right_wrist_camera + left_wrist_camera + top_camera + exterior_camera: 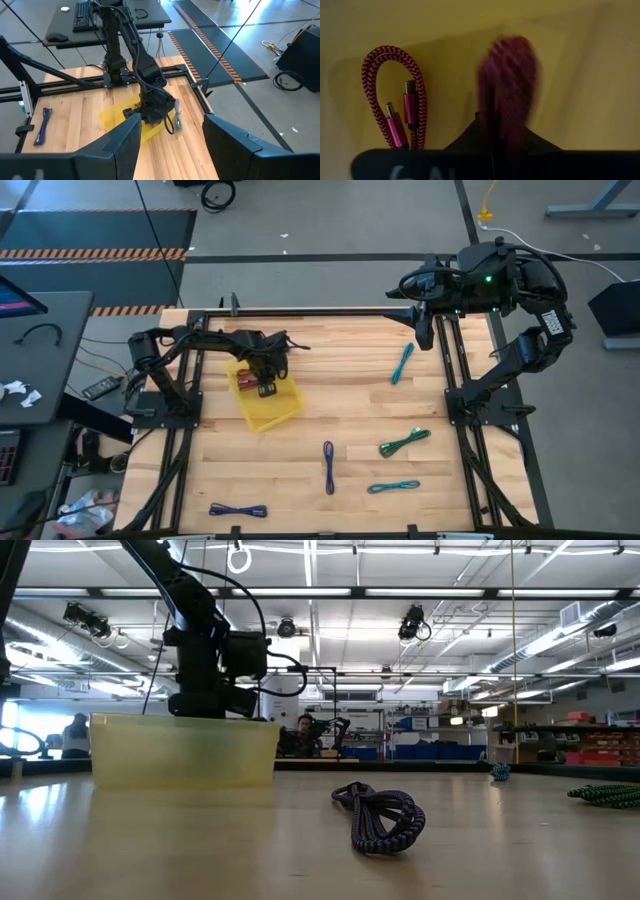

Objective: Pick and place USB-C Cables
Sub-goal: Put the pink charger cable into the yellow bin

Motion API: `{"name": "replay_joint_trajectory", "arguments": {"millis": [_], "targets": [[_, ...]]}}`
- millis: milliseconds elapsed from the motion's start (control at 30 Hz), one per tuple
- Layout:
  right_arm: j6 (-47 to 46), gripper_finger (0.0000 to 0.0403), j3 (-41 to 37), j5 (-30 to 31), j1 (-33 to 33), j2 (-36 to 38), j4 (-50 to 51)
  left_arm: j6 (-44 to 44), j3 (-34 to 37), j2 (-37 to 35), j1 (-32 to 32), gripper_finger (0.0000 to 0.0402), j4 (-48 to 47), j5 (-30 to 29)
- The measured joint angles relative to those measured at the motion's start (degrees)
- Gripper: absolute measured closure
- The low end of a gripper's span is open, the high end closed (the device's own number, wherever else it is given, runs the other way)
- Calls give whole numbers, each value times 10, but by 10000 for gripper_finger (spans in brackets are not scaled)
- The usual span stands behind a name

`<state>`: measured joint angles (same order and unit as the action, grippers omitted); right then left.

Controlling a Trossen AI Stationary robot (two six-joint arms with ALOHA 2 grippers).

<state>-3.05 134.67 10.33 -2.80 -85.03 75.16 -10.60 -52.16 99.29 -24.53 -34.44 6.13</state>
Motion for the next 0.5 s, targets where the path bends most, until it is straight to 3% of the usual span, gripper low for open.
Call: {"name": "replay_joint_trajectory", "arguments": {"millis": [200,500], "targets": [[0,186,0,0,0,0,1,14,0,-3,0,298,2,3],[0,186,0,0,0,0,1,22,-53,-4,0,272,-28,-6]]}}
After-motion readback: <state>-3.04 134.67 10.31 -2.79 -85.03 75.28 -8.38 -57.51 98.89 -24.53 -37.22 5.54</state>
